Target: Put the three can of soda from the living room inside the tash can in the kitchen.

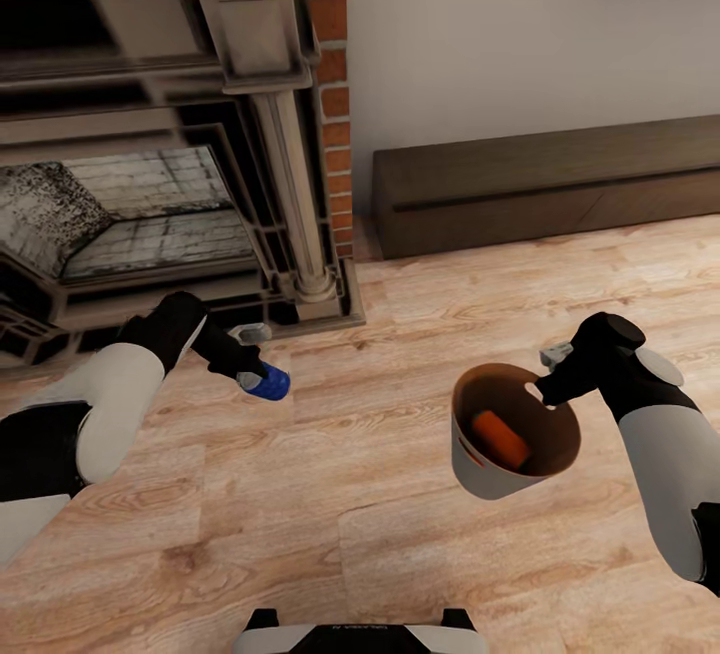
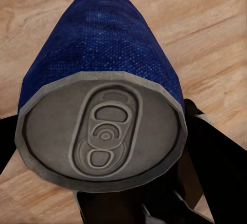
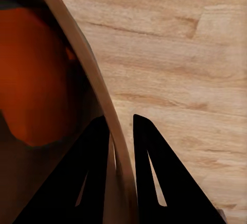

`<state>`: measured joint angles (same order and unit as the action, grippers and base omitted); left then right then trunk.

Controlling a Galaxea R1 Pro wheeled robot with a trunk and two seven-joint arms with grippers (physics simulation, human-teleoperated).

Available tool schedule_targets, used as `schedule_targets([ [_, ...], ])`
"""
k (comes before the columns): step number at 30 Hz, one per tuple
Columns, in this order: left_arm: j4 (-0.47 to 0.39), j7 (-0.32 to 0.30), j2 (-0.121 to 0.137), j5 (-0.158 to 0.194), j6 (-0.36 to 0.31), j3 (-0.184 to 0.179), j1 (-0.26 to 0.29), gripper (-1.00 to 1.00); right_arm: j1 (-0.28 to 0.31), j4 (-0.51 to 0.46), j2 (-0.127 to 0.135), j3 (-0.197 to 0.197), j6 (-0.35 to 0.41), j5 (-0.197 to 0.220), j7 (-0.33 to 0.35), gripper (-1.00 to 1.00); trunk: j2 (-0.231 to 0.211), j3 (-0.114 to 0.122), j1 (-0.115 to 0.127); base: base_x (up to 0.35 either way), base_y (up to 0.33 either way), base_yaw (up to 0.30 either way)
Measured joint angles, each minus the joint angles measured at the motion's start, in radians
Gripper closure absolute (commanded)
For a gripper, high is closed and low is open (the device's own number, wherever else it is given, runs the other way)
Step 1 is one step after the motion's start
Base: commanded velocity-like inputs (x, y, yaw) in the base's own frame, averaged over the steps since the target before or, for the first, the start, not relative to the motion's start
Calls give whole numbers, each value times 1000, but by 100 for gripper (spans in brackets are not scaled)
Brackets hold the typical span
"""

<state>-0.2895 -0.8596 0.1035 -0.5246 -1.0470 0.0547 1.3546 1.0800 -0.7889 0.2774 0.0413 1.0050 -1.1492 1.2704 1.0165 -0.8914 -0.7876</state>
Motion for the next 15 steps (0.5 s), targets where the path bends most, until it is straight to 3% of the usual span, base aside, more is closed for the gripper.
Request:
schedule_targets([
  [15, -14, 0, 0, 3, 0, 0, -55, 100, -3, -5, 6, 0, -9, -4, 4, 100, -105, 47, 58, 0, 0, 0],
])
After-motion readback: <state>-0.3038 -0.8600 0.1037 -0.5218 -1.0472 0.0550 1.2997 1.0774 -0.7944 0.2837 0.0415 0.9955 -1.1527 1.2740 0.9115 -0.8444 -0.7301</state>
